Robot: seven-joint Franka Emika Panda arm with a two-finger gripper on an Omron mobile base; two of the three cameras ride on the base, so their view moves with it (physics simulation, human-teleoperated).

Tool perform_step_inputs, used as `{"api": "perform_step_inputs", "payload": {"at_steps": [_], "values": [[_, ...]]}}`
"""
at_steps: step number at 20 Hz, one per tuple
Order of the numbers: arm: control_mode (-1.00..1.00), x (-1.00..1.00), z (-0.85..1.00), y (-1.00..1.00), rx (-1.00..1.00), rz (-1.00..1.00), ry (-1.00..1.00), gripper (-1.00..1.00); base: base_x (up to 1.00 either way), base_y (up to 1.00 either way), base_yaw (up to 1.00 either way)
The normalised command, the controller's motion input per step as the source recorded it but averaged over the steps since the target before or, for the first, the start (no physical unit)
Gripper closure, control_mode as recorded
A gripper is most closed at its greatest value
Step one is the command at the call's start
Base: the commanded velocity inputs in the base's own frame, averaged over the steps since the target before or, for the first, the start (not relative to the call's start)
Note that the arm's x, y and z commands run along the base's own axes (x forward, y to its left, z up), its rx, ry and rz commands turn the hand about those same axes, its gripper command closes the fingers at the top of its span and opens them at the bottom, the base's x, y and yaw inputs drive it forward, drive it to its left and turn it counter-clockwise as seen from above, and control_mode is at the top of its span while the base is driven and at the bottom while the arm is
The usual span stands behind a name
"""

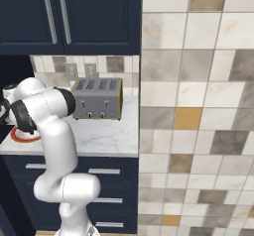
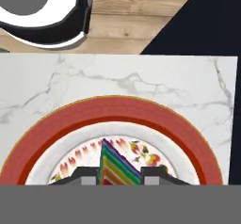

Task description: Take the baked cake out of the oven and place it on the plate for cooling. Then close the oven door.

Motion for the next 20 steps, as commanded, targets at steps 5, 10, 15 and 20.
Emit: {"api": "perform_step_inputs", "payload": {"at_steps": [5,10,15,20], "values": [[-1.0,0.24,-0.32,0.0,0.0,0.0,0.0,1.0,0.0,0.0,0.0],[-1.0,0.21,-0.31,0.0,0.0,0.0,0.0,1.0,0.0,0.0,0.0],[-1.0,0.15,-0.16,0.02,0.0,0.0,0.0,1.0,0.0,0.0,0.0],[-1.0,0.01,-0.04,0.0,0.0,-0.01,0.01,-1.0,0.0,0.0,0.0]]}}
